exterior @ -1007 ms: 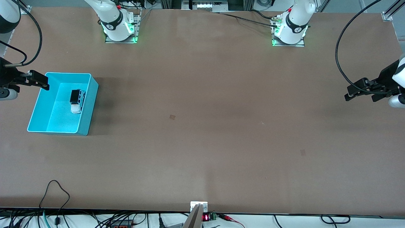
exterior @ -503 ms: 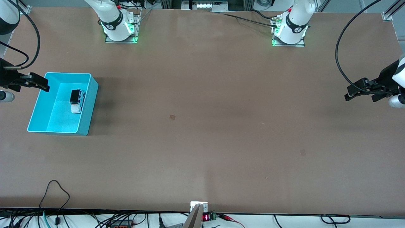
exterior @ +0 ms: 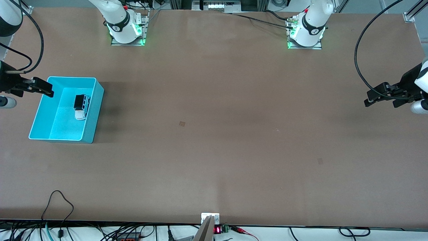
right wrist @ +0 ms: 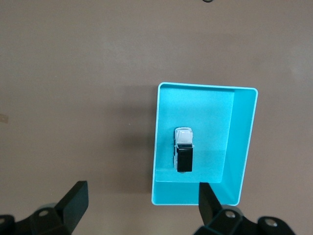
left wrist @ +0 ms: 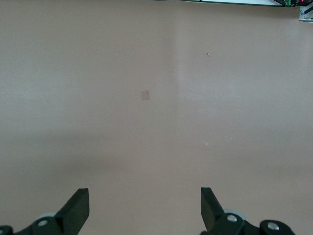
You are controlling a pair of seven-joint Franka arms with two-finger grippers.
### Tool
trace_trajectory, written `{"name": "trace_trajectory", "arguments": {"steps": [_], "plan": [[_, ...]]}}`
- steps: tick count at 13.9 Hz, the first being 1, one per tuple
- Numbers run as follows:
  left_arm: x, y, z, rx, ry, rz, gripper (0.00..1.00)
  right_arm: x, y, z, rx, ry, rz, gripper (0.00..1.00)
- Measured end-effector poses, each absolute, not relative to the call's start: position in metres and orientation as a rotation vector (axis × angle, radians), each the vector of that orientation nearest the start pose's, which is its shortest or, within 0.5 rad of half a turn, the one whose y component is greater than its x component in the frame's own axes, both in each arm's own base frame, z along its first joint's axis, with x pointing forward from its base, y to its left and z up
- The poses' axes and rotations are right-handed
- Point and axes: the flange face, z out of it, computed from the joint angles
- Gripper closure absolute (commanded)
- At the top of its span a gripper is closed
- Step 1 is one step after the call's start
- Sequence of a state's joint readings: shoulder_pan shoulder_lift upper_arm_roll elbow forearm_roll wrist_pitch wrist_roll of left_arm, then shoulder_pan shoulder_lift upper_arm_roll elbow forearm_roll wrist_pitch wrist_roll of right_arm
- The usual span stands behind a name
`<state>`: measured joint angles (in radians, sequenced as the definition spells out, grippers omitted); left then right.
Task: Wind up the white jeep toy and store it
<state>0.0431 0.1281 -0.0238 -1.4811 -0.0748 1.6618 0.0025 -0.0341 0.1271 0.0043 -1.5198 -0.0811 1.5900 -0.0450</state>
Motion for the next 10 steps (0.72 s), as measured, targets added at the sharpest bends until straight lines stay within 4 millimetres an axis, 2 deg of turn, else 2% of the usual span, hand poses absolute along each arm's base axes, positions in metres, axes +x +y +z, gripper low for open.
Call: {"name": "trace_trajectory", "arguments": {"steps": [2, 6, 10], "plan": [[0.603, 0.005, 0.602, -3.217, -0.035, -0.086, 0.00, 0.592, -0.026, 0.578, -3.219, -0.031, 0.101, 0.00], [0.603, 0.005, 0.602, -3.217, -0.035, -0.086, 0.00, 0.586, -0.012, 0.579, -3.219, -0.061, 0.116, 0.00], [0.603, 0.005, 0.602, -3.217, -0.036, -0.086, 0.00, 0.585, -0.015, 0.577, -3.220, -0.052, 0.121, 0.00]]}}
